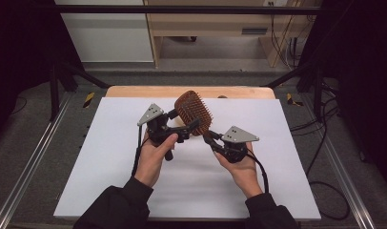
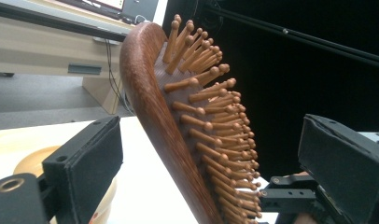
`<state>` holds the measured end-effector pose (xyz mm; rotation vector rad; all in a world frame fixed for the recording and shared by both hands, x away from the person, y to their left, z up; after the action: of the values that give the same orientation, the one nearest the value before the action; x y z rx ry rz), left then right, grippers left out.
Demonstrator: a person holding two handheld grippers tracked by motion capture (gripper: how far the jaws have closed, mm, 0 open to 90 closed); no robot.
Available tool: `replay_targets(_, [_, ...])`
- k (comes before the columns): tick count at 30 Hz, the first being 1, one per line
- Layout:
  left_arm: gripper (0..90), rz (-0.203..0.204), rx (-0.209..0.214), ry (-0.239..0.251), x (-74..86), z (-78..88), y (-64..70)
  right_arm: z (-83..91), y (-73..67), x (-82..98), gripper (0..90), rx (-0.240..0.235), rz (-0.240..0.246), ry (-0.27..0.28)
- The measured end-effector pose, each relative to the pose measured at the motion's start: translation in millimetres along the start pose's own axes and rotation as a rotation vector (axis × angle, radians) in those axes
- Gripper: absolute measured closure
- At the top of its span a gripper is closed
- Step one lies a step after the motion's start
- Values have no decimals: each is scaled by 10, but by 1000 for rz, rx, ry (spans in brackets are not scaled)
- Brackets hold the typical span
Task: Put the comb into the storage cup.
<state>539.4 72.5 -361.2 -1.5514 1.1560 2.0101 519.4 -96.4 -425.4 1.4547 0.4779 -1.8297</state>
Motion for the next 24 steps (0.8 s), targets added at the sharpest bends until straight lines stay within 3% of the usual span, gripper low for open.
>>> replay_targets(4, [76, 10, 1, -1, 9, -24, -1, -13, -36, -3, 730, -7, 7, 2])
replay_targets(9, [154, 18, 5, 11, -7, -12, 6, -17, -76, -9, 730, -13, 13, 8])
replay_targets(16, [272, 86, 3, 34, -68, 29, -63, -21, -116, -27, 730, -20, 17, 17])
replay_targets(24, [348, 133, 23, 52, -98, 48, -77, -44, -131, -25, 729, -26, 13, 20])
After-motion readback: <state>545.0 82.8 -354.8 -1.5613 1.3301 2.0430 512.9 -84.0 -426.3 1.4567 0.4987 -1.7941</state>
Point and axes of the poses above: each handheld gripper's, and its own axes: z roughly backward along the jaws, x roughly out of its underside, y roughly to its right, the point moved 5 cm from there along -z, roughly forward along the jaws, and after that the axes turned 5 degrees about z, right-handed, at the moved point
